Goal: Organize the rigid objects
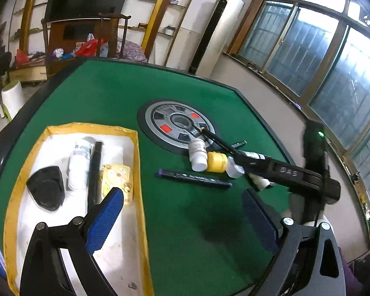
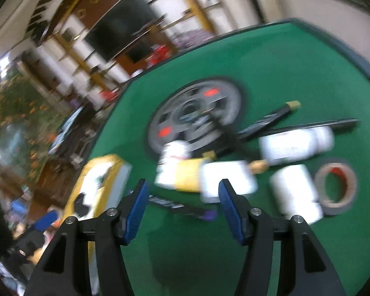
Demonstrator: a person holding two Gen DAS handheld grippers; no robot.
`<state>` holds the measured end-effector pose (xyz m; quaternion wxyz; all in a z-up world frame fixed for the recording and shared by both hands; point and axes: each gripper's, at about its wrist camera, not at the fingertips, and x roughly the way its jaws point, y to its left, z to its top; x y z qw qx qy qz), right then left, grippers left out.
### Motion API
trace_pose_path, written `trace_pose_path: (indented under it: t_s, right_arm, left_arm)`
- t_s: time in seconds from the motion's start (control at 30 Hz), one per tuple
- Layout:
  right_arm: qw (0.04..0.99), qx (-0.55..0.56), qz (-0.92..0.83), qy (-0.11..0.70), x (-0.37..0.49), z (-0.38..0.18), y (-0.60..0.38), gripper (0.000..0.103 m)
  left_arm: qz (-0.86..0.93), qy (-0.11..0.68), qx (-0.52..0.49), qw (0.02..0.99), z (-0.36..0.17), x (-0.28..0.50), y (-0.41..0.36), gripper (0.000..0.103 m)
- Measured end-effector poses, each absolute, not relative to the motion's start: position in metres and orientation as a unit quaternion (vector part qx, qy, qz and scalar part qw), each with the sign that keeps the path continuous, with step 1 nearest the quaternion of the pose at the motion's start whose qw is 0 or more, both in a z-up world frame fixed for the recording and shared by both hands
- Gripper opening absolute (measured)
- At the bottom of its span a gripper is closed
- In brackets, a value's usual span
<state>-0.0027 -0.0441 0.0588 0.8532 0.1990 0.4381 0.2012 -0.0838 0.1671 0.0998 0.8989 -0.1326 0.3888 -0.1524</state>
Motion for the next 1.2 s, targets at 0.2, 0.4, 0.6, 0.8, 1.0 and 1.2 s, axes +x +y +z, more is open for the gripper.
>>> trace_pose_path:
  t_s: [0.2, 0.4, 0.6, 0.8, 1.0, 1.2]
  right_arm:
    - [0.826, 0.143, 0.221, 0.499, 0.019, 0.032, 0.007, 0.062]
    - [0.822, 0.136, 0.209, 0.512, 0.019, 0.018, 0.013, 0.063]
    - [0.77, 0.162, 0.283, 0.548, -0.015, 0.014, 0.01, 0.046]
    - [0.78, 0.168, 0.282, 0.532, -0.038, 0.025, -0.018, 0.046]
    - [0.835, 0.207, 0.221, 0.46, -0.044, 0.058, -0.081, 0.054]
    - [0.851, 0.221, 0.186, 0.44, -0.048, 0.059, -0.109, 0.056]
  left_arm:
    - [-0.153, 0.41, -0.145, 0.887, 0.089, -0.089, 0.166, 0.098]
    - [-0.165, 0.414, -0.144, 0.884, 0.085, -0.094, 0.156, 0.098]
    - [-0.178, 0.421, -0.136, 0.879, 0.082, -0.095, 0.139, 0.098]
    - [-0.18, 0.425, -0.109, 0.881, 0.08, -0.091, 0.115, 0.099]
    - [-0.152, 0.455, -0.046, 0.876, 0.061, -0.066, 0.07, 0.099]
    - [-0.092, 0.48, -0.007, 0.873, 0.029, -0.03, 0.039, 0.099]
